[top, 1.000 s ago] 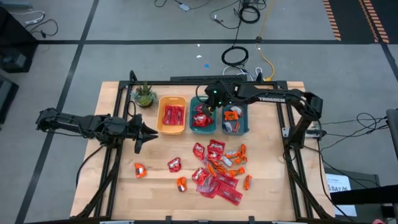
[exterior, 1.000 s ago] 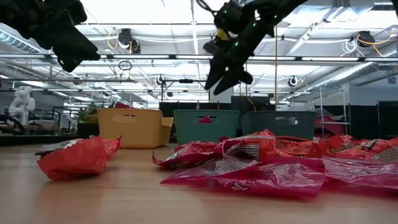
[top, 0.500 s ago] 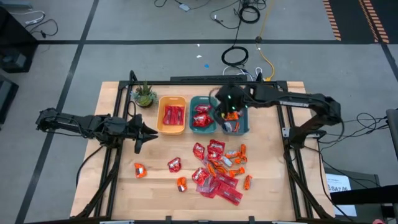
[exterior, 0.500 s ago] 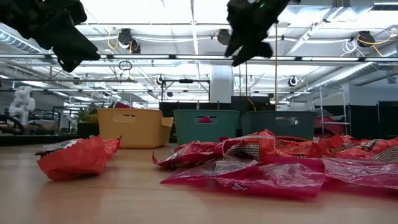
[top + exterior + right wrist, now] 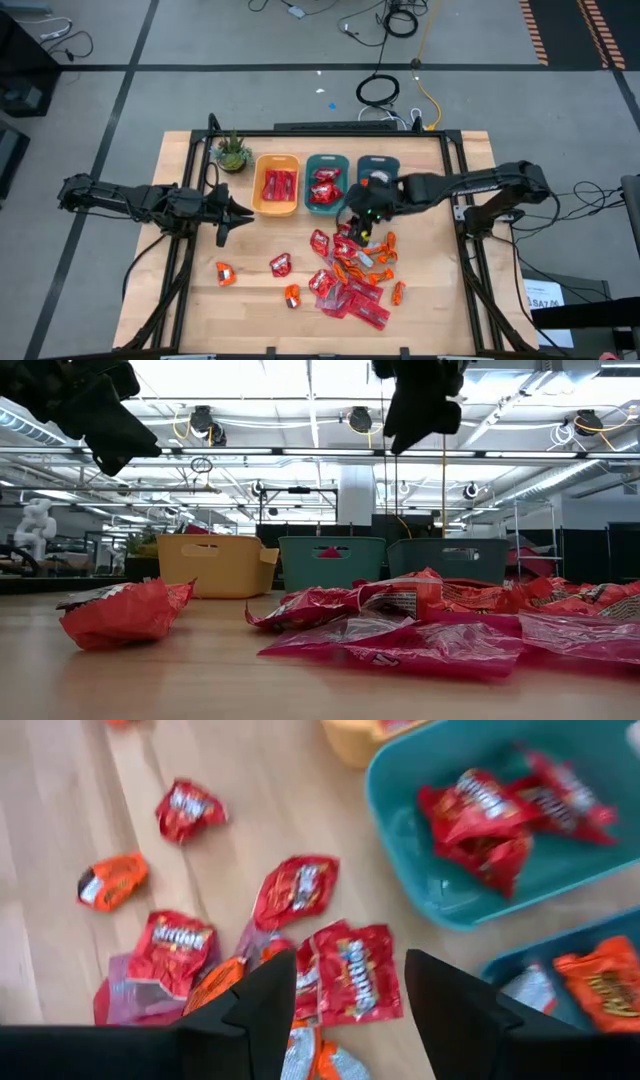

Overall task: Sort candy
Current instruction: Put the red candy into the top center green bin

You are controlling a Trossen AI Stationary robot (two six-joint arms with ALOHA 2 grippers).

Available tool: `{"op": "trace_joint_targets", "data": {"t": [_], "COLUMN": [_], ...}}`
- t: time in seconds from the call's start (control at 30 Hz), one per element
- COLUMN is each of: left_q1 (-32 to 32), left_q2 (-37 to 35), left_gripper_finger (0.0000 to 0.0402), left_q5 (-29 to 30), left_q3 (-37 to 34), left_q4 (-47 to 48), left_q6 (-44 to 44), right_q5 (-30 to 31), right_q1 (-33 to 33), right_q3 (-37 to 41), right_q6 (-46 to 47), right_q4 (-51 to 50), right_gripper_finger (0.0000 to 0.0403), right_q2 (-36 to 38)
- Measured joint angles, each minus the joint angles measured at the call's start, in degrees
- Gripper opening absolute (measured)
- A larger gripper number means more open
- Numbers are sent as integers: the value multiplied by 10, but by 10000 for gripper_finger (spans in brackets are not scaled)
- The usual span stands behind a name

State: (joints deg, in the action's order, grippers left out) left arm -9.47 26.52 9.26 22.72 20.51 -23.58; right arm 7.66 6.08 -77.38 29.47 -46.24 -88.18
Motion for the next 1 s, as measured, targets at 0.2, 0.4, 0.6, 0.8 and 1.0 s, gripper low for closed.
{"op": "trace_joint_targets", "data": {"t": [0.2, 0.4, 0.6, 0.8, 1.0], "left_q1": [0, 0, 0, 0, 0], "left_q2": [0, 0, 0, 0, 0], "left_gripper_finger": [105, 105, 105, 105, 105], "left_q5": [0, 0, 0, 0, 0], "left_q3": [0, 0, 0, 0, 0], "left_q4": [-1, -1, -1, -1, -1], "left_q6": [0, 0, -1, -1, -1], "right_q5": [13, 33, 61, 59, 39], "right_q1": [33, 47, 53, 66, 61], "right_q3": [0, 0, 27, 110, 195], "right_q6": [17, 28, 38, 65, 38], "right_q4": [-1, -9, 14, 119, 222], "right_gripper_finger": [180, 180, 180, 180, 180], "right_q2": [-52, -114, -138, -88, -61]}}
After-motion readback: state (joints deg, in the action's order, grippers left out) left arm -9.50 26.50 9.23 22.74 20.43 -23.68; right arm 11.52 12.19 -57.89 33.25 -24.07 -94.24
